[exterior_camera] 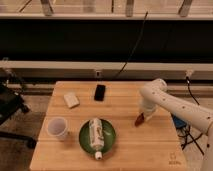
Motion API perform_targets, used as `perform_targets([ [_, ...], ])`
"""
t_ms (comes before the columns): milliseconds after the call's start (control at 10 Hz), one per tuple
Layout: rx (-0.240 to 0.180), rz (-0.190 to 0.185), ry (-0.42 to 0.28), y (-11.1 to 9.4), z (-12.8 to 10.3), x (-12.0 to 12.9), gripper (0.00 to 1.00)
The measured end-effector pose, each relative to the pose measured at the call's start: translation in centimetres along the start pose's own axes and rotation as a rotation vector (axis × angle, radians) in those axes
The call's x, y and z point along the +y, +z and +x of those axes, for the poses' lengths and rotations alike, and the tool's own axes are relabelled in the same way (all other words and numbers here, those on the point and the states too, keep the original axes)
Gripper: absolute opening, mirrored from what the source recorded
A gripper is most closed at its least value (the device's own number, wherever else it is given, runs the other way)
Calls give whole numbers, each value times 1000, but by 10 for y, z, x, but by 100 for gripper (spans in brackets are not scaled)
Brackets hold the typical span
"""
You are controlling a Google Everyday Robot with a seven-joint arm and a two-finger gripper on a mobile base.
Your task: Drag the pepper across the table
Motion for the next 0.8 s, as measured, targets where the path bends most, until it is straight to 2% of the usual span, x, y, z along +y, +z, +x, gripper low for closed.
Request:
perform_targets([
  [800,20,-13,-45,-1,15,0,3],
])
